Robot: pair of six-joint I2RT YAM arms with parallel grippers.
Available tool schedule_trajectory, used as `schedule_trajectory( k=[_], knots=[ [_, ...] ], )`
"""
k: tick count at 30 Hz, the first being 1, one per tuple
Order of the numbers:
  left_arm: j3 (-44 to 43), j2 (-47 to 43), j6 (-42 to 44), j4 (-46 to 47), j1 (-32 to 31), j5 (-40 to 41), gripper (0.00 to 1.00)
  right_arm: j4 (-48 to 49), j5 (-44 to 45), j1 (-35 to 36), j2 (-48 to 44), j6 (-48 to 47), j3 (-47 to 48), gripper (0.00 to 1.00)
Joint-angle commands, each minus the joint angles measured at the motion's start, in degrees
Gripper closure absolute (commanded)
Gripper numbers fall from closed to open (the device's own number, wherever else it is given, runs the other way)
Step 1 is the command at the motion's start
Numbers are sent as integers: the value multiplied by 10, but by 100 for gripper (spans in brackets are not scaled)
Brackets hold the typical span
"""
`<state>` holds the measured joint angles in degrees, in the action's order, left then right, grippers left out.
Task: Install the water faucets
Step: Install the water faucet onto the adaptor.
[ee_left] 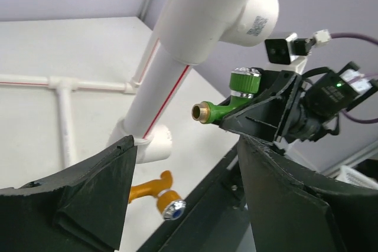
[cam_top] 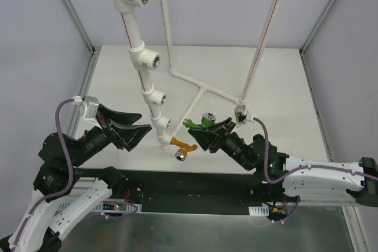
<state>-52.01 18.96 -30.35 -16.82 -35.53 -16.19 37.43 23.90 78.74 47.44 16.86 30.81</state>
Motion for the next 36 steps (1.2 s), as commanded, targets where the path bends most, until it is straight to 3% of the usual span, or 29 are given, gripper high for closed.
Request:
schedule_trajectory(
  k=[1,11,19,29,36],
  knots=[
    [-26,24,99,-48,3,36,29,-66,30,3,-4,-40,33,100],
    [-63,108,124,-28,3,2,31,-317,106,4,84,-56,161,100],
    [-55,122,126,6,3,-2,30,-314,141,10,89,-54,152,100],
    [-48,152,115,49,2,-19,30,-346,100,10,48,-46,138,100],
    [-31,157,90,78,3,-32,30,-349,123,10,32,-38,131,100]
  ],
)
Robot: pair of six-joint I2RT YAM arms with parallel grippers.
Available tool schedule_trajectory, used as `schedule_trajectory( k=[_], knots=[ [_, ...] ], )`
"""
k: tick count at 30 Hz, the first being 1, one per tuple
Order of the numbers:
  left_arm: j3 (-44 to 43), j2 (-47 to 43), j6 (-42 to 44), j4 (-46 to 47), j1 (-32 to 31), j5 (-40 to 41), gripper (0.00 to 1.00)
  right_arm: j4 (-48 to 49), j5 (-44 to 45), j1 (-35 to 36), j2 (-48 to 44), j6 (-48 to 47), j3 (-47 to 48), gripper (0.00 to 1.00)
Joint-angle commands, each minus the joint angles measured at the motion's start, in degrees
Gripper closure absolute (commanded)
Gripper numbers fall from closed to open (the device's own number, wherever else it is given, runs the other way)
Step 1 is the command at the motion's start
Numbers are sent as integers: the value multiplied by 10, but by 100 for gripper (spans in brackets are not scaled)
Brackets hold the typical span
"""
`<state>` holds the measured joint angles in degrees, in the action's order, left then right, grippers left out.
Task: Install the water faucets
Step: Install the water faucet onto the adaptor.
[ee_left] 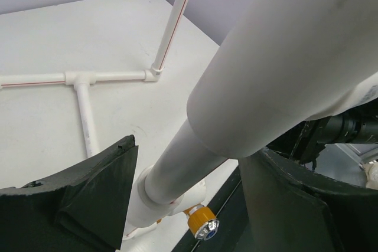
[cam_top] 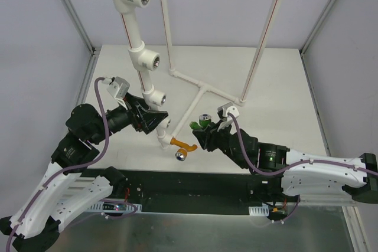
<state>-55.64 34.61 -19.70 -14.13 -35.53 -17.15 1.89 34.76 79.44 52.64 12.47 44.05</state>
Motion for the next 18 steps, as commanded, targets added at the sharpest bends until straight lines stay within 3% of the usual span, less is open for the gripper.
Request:
schedule_trajectory(
  k=[1,18],
  knots=[
    [8,-1,-21,54,3,-25,31,7,14,3,-22,-2,-2,100],
    [18,1,-47,68,3,-35,31,24,21,3,-16,-22,8,100]
  ],
)
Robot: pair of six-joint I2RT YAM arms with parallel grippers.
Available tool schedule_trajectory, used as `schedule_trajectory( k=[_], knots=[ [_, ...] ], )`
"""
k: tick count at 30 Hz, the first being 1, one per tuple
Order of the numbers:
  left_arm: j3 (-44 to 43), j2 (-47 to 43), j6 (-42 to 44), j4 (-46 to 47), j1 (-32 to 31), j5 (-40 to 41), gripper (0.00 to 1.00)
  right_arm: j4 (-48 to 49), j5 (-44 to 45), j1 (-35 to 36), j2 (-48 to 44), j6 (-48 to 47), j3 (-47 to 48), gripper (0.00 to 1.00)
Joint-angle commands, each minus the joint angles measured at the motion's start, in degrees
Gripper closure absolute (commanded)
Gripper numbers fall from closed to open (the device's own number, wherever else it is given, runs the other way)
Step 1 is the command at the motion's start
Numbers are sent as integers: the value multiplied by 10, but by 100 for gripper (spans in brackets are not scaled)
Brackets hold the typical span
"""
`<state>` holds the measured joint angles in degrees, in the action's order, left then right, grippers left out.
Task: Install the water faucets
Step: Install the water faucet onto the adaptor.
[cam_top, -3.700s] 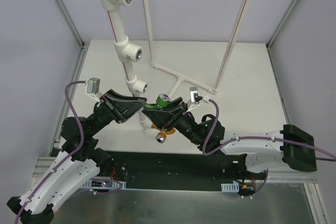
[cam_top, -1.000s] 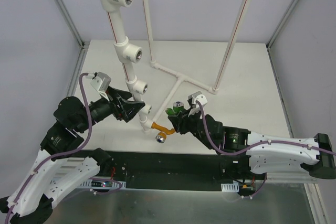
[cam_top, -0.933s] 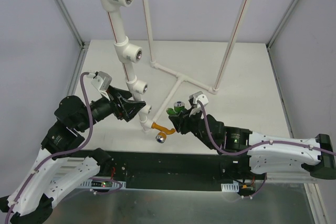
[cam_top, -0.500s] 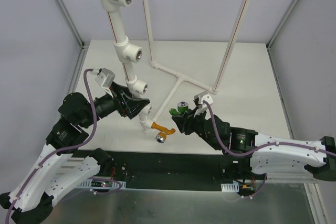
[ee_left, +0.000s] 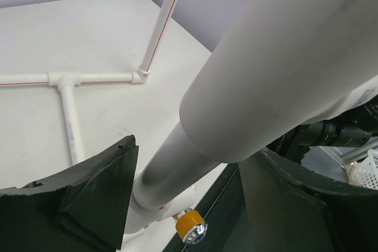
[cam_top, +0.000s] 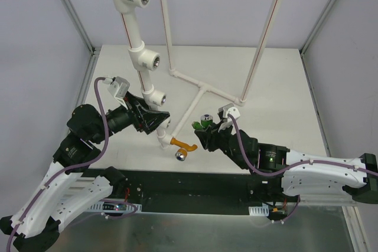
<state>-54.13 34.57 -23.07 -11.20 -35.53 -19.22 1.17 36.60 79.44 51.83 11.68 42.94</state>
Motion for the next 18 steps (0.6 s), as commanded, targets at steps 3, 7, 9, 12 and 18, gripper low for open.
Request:
schedule_trajectory(
  k=[3,7,9,12,18],
  knots=[
    [5,0,-19,41,3,-19,31,32,4,3,-8,-12,22,100],
    [10,-8,-22,42,4,-18,31,32,3,2,-5,-10,21,100],
    [11,-11,-22,41,3,-16,32,20,14,2,4,-3,30,100],
    [12,-13,-24,41,3,-16,31,21,13,2,13,1,33,100],
    [12,-15,-25,41,3,-16,31,53,1,3,15,-32,18,100]
  ],
)
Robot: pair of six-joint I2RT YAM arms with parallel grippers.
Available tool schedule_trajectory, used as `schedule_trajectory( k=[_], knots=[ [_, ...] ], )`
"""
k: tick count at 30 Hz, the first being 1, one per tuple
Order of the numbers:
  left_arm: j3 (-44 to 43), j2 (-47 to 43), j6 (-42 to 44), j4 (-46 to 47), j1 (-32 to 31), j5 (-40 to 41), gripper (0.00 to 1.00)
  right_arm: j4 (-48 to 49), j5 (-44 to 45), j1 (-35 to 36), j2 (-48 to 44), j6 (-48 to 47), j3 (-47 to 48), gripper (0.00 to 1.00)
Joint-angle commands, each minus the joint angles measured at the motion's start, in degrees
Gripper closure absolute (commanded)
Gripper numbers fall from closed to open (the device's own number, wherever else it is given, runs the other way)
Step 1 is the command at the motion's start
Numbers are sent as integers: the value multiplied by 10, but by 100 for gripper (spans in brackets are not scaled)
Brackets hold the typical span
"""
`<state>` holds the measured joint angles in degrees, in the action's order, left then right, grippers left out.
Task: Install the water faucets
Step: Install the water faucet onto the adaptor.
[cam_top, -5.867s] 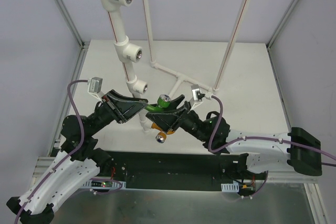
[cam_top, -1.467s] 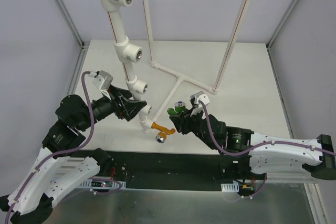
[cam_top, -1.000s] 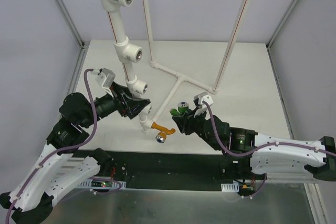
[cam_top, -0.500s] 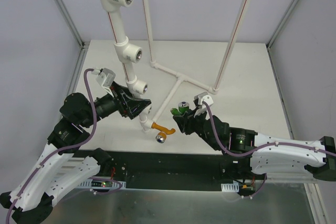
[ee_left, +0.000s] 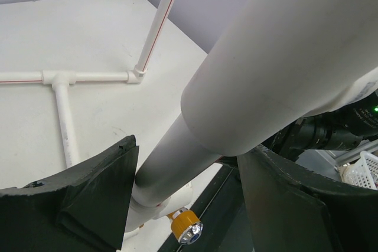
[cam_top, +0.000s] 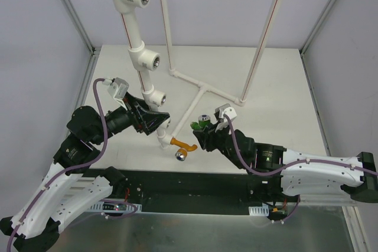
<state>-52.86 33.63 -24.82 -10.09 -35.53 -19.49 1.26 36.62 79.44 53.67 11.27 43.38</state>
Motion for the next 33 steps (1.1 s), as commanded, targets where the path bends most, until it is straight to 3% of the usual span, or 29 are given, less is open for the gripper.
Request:
schedule_trajectory(
  k=[1,17,24,33],
  knots=[
    [0,-5,-7,30,3,-13,31,56,0,3,-4,-39,11,100],
    [-3,23,-7,41,3,-8,32,133,-56,12,-61,-285,0,100],
    [2,21,-12,53,3,0,32,126,19,11,-28,-255,24,100],
    [7,22,-15,57,3,1,32,91,48,19,-2,-274,29,100]
  ],
)
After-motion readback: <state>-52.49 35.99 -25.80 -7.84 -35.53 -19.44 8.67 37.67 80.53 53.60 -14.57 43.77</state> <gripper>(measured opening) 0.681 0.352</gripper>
